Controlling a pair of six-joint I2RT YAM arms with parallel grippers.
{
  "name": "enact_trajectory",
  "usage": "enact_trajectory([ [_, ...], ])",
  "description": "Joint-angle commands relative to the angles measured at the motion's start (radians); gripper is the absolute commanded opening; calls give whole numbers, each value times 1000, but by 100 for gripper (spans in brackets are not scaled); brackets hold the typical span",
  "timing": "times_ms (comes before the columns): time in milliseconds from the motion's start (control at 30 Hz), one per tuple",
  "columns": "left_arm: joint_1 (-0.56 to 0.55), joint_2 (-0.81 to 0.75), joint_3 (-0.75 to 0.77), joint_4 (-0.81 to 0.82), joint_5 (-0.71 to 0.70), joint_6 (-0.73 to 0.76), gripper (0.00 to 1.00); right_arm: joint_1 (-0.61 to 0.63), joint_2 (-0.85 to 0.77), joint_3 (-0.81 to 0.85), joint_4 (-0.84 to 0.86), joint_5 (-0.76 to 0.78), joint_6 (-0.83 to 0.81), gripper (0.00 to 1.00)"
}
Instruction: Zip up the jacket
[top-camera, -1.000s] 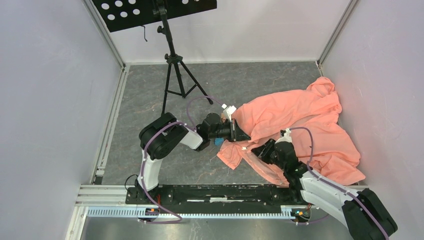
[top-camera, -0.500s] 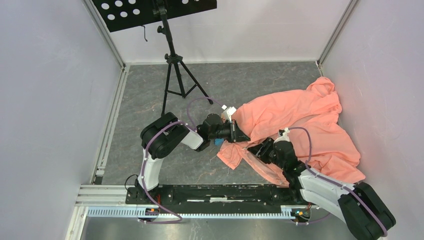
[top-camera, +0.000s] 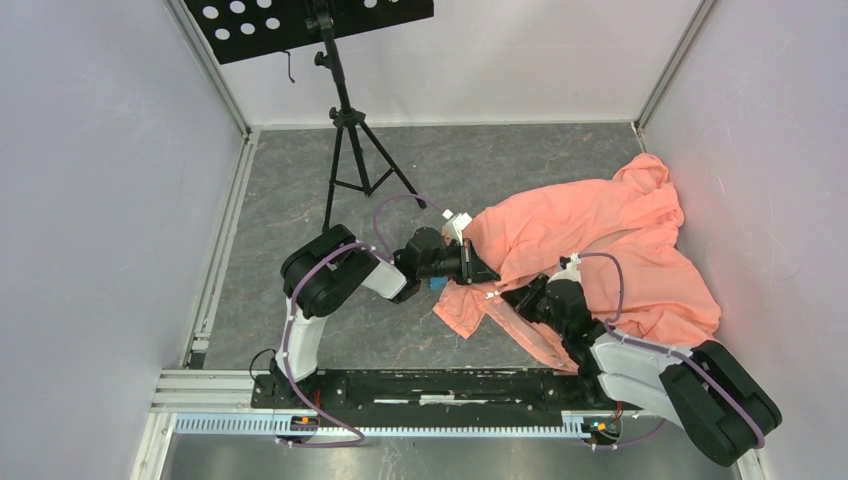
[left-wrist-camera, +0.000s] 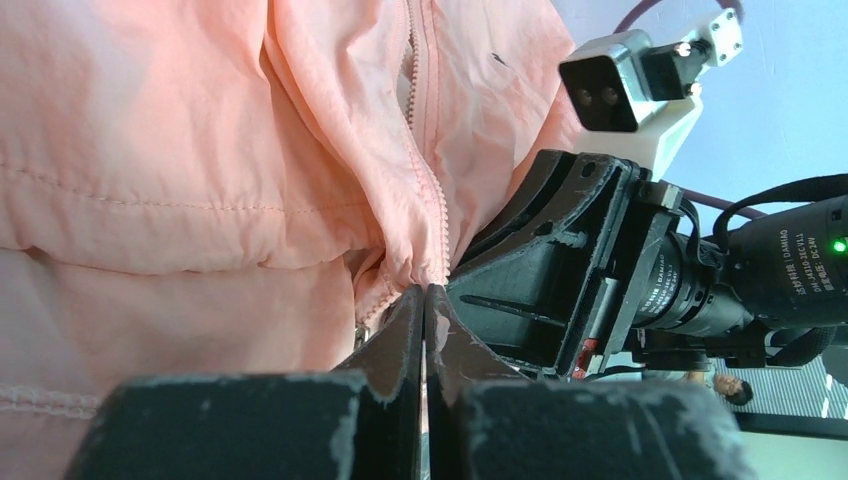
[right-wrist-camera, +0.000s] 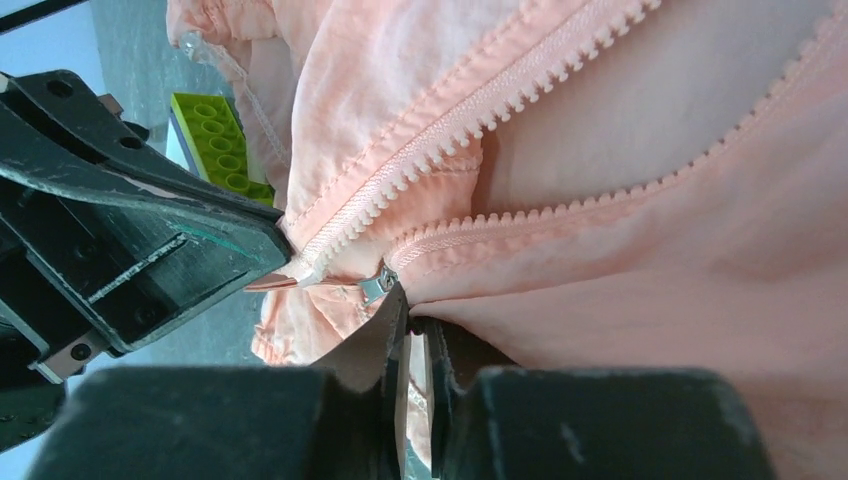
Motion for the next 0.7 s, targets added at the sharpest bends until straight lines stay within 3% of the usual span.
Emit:
enact_trajectory([
  [0,-1,-24,4,-1,-24,21,2,-4,-60,-131,-47,52,-129,9],
  [133,-1,-27,0,26,-19,16,2,-6,-182,-95,-211,36,-319,0],
  [333,-1,-8,-10,186,5,-20,2,-48,-268,-95,-259,-168,-544,0],
  [500,-8,-4,-51,427,-26,9,2,-137,-366,-181,-103,-336,-605,0],
  [667,-16,-6,-23,442,-23,57,2,-254,-398,-254,63,-509,-578,0],
])
